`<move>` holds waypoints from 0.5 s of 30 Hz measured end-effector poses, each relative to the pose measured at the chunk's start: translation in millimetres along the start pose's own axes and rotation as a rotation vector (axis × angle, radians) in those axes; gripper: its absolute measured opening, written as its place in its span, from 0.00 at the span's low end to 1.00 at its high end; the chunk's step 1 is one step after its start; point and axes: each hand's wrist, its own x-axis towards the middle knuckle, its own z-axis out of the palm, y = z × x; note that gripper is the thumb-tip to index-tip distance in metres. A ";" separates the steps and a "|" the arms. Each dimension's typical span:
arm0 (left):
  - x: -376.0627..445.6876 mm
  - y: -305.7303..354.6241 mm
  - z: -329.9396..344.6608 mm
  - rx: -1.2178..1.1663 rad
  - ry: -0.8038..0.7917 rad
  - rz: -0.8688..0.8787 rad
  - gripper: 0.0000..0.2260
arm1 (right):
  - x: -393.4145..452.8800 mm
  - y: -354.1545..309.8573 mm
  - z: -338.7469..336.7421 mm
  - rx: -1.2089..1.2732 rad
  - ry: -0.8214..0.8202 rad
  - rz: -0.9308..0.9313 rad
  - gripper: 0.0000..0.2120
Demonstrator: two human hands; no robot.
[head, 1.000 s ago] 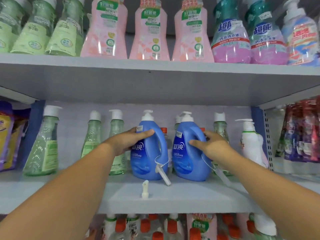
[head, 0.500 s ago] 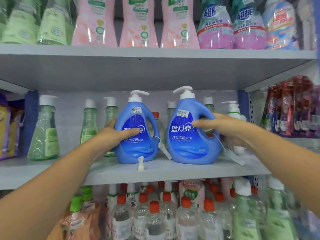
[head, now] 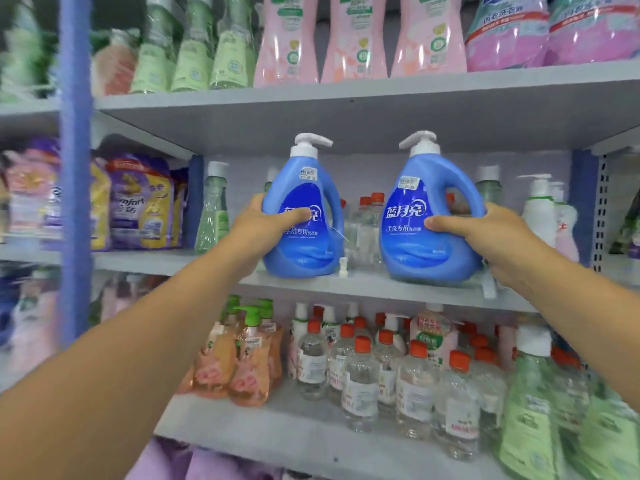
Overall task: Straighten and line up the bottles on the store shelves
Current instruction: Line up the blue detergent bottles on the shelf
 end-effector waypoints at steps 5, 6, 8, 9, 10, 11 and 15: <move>-60.4 20.2 -53.9 0.025 0.191 0.065 0.22 | -23.8 -31.1 46.4 0.157 -0.179 -0.080 0.20; -74.5 22.9 -67.7 0.011 0.231 0.063 0.22 | -31.0 -36.3 61.1 0.190 -0.226 -0.083 0.20; -104.2 25.3 -101.2 -0.003 0.307 0.046 0.22 | -49.0 -38.9 94.3 0.238 -0.323 -0.076 0.23; -120.5 25.5 -119.5 -0.002 0.347 0.035 0.21 | -60.3 -36.4 111.8 0.263 -0.361 -0.068 0.24; -137.5 24.2 -139.5 0.013 0.386 0.022 0.22 | -72.3 -31.0 129.7 0.291 -0.389 -0.054 0.26; -155.1 20.7 -159.8 0.030 0.432 0.008 0.21 | -86.1 -24.3 147.3 0.323 -0.416 -0.038 0.26; -227.7 -3.2 -242.2 0.143 0.566 -0.035 0.19 | -148.2 4.6 221.4 0.426 -0.519 0.037 0.21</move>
